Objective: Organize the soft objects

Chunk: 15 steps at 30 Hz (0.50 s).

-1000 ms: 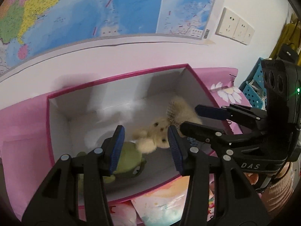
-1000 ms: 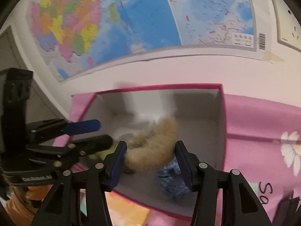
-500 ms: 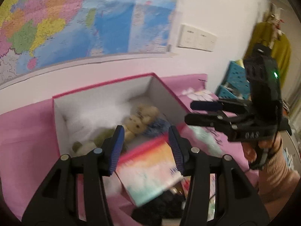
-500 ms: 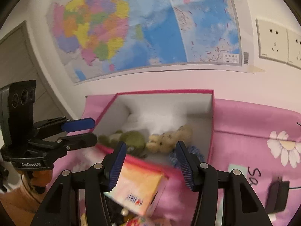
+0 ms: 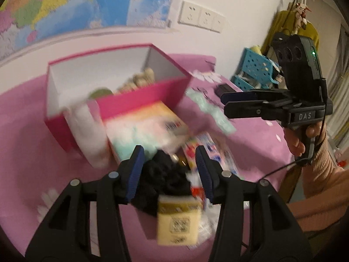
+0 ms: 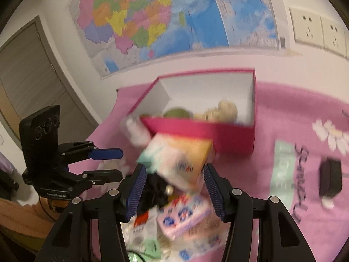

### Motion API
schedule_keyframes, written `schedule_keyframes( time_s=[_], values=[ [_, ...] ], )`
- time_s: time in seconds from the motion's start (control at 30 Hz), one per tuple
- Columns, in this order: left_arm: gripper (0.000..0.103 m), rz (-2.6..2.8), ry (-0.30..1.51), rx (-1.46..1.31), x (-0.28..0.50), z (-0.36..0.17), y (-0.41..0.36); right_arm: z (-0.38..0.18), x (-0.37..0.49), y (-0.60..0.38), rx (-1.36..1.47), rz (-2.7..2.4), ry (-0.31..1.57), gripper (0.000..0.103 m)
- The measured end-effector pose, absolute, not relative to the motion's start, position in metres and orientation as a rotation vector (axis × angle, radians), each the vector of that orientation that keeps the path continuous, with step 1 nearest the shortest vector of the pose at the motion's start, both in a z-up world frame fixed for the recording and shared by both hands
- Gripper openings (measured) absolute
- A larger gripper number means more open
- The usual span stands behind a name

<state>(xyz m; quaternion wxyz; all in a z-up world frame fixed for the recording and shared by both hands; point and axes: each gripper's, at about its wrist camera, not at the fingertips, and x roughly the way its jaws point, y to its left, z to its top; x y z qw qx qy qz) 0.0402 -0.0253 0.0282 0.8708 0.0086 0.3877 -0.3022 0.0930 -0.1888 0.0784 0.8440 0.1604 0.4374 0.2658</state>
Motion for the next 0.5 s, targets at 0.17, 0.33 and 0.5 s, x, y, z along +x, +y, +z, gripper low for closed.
schedule_keyframes(
  time_s=[0.17,0.33,0.5],
  values=[
    [0.051,-0.663,0.858,0.054,0.019,0.008,-0.039,0.053,0.061,-0.179,0.358,0.590,1.020,0.056],
    [0.051,-0.674,0.855,0.086,0.007,0.001,-0.045,0.032,0.033,-0.163,0.362,0.612,1.097,0.056],
    [0.051,-0.649,0.870,0.051,0.007,-0.003,-0.038,0.026,0.017,-0.142,0.333,0.629,1.112,0.055]
  ],
)
